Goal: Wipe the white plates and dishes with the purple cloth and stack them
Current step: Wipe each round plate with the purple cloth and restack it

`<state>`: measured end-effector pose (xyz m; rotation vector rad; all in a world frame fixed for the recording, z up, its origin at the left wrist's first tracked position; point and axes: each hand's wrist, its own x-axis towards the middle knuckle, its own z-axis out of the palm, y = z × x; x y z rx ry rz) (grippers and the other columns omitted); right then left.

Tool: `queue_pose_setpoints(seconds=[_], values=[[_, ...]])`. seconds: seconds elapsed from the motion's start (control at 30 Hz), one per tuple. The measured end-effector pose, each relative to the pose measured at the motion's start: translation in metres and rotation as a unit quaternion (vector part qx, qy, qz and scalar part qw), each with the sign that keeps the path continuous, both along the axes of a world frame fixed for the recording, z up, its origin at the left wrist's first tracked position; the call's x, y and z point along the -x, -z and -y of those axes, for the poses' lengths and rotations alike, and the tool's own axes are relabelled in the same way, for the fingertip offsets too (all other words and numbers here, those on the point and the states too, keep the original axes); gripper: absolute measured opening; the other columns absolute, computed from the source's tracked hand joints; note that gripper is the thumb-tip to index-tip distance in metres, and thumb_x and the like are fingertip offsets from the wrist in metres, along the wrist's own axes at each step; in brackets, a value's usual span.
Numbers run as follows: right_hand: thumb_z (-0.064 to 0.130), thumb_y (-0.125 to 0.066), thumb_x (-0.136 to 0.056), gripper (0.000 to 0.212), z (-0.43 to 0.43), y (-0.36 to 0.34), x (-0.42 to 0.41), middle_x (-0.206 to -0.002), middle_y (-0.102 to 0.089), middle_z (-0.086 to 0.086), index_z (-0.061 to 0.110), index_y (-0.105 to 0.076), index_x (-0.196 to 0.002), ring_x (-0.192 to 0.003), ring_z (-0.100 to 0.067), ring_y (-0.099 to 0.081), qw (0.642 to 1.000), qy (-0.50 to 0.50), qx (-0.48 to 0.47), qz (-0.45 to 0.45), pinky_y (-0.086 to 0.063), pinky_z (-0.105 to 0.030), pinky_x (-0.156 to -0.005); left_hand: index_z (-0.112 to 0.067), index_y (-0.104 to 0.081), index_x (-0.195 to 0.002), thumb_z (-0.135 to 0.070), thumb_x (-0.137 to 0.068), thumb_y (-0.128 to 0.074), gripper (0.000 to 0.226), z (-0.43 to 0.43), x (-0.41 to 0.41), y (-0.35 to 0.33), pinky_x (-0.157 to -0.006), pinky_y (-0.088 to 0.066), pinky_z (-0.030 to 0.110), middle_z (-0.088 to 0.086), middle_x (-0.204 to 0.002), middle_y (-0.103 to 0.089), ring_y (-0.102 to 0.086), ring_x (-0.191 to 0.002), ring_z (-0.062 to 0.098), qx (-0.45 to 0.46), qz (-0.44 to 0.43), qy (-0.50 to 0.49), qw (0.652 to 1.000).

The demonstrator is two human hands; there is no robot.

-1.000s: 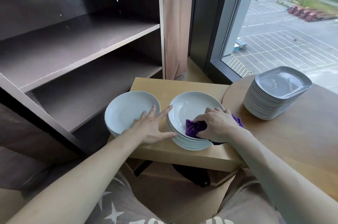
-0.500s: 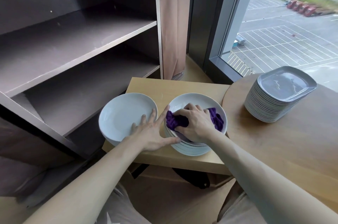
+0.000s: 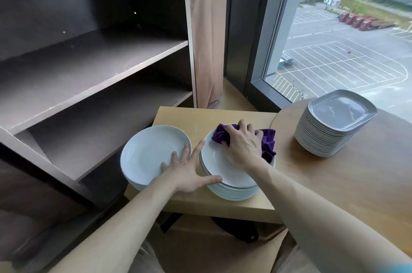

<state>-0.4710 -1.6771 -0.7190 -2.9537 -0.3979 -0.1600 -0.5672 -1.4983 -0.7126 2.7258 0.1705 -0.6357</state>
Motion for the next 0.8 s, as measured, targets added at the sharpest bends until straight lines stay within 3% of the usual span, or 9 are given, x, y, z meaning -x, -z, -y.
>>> queue_pose_setpoints(seconds=[0.27, 0.4, 0.53, 0.6, 0.8], values=[[0.039, -0.055, -0.092, 0.049, 0.053, -0.03, -0.001, -0.133, -0.047, -0.014, 0.033, -0.049, -0.141, -0.123, -0.037, -0.044, 0.986, -0.035, 0.162, -0.014, -0.036, -0.056, -0.101, -0.065, 0.037, -0.137, -0.113, -0.04, -0.032, 0.128, 0.0, 0.0, -0.001, -0.113, -0.016, 0.071, -0.003, -0.171, 0.013, 0.002, -0.156, 0.041, -0.007, 0.005, -0.001, 1.0], [0.041, -0.058, -0.087, 0.041, 0.068, -0.041, 0.014, -0.127, -0.05, -0.011, 0.032, -0.056, -0.126, -0.12, -0.036, -0.045, 0.978, -0.057, 0.193, -0.061, -0.036, -0.055, -0.099, -0.066, 0.038, -0.134, -0.115, -0.034, -0.029, 0.13, 0.001, 0.0, 0.0, -0.113, -0.016, 0.072, -0.003, -0.171, 0.013, 0.002, -0.156, 0.041, -0.004, 0.001, -0.007, 1.0], [0.075, -0.031, -0.087, 0.058, 0.071, -0.042, 0.04, -0.116, -0.051, -0.007, 0.032, -0.06, -0.115, -0.105, -0.029, -0.044, 0.984, -0.074, 0.14, -0.086, -0.03, -0.051, -0.088, -0.065, 0.033, -0.139, -0.115, -0.031, -0.029, 0.134, -0.001, -0.001, -0.001, -0.112, -0.02, 0.071, -0.003, -0.172, 0.009, -0.002, -0.155, 0.042, -0.009, 0.01, -0.007, 1.0], [0.073, -0.024, -0.09, 0.058, 0.066, -0.039, 0.053, -0.113, -0.053, -0.005, 0.033, -0.06, -0.111, -0.107, -0.028, -0.046, 0.987, -0.083, 0.104, -0.095, -0.031, -0.051, -0.089, -0.064, 0.029, -0.141, -0.115, -0.032, -0.03, 0.135, 0.0, -0.001, -0.002, -0.112, -0.02, 0.071, -0.002, -0.172, 0.008, -0.003, -0.155, 0.042, -0.006, 0.012, -0.008, 1.0], [0.062, -0.039, -0.089, 0.023, 0.042, -0.026, 0.061, -0.101, -0.049, 0.005, 0.04, -0.045, -0.095, -0.097, -0.022, -0.047, 0.983, -0.124, 0.051, -0.124, -0.033, -0.047, -0.088, -0.062, 0.028, -0.144, -0.112, -0.041, -0.035, 0.131, 0.001, 0.001, -0.001, -0.111, -0.022, 0.067, -0.003, -0.172, 0.007, -0.006, -0.155, 0.039, -0.011, 0.016, -0.007, 1.0]])
